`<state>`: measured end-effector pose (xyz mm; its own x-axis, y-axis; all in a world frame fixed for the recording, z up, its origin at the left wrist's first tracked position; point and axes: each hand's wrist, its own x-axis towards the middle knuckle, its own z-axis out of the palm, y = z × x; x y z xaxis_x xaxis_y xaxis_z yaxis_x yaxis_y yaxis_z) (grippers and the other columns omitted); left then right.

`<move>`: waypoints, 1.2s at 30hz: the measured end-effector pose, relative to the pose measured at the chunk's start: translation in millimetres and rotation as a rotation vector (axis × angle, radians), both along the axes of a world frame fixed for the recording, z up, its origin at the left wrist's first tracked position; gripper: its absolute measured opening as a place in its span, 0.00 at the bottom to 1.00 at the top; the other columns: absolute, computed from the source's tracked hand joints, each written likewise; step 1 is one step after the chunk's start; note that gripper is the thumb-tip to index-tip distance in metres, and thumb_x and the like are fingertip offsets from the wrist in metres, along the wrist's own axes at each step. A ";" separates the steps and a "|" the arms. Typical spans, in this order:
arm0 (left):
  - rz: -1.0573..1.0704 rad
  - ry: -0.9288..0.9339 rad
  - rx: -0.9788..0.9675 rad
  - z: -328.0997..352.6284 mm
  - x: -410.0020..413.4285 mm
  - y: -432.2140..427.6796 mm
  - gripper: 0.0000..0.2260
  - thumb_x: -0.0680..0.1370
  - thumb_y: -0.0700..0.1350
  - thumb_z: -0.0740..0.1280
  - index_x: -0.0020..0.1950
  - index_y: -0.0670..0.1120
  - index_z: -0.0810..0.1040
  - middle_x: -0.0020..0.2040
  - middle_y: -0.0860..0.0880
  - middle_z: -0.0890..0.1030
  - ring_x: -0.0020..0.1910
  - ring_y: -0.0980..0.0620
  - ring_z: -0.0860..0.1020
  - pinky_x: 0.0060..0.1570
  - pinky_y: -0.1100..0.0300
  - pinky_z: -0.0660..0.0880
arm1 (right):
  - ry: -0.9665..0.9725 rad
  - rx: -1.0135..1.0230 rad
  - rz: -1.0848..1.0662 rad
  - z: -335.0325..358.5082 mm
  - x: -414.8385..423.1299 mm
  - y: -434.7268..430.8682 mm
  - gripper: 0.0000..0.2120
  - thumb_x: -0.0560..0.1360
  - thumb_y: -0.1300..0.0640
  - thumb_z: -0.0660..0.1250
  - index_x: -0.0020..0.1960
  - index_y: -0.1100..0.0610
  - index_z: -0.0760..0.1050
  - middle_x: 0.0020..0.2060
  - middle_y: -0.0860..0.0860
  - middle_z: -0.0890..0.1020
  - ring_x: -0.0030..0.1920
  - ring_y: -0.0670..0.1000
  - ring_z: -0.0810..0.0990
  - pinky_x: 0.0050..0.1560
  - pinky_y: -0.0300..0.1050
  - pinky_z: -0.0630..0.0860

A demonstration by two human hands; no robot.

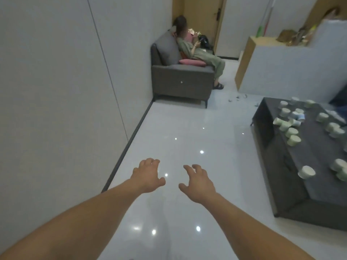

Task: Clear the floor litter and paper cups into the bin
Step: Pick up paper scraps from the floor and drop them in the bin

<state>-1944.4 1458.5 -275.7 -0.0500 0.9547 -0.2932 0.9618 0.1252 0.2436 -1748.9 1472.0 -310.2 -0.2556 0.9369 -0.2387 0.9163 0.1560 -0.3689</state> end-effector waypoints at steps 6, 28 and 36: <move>-0.145 0.004 -0.005 -5.8 52.0 89.4 0.33 0.75 0.57 0.64 0.76 0.48 0.56 0.75 0.47 0.59 0.73 0.46 0.58 0.67 0.48 0.64 | -0.020 -0.030 -0.134 -0.7 48.4 54.6 0.35 0.76 0.41 0.62 0.78 0.47 0.51 0.76 0.52 0.54 0.74 0.55 0.55 0.67 0.55 0.68; -0.474 -0.027 0.005 -23.9 141.7 467.9 0.34 0.75 0.58 0.63 0.76 0.48 0.55 0.75 0.47 0.58 0.73 0.44 0.57 0.67 0.47 0.64 | -0.190 -0.016 -0.436 1.7 130.9 372.7 0.36 0.76 0.39 0.61 0.78 0.45 0.49 0.78 0.50 0.50 0.77 0.54 0.49 0.70 0.57 0.61; -0.509 0.050 0.032 -18.8 219.9 595.1 0.34 0.74 0.59 0.63 0.76 0.49 0.55 0.75 0.47 0.58 0.73 0.45 0.57 0.67 0.47 0.63 | -0.135 0.005 -0.426 -11.4 209.6 514.7 0.36 0.76 0.39 0.62 0.78 0.44 0.49 0.78 0.51 0.51 0.77 0.55 0.50 0.71 0.59 0.60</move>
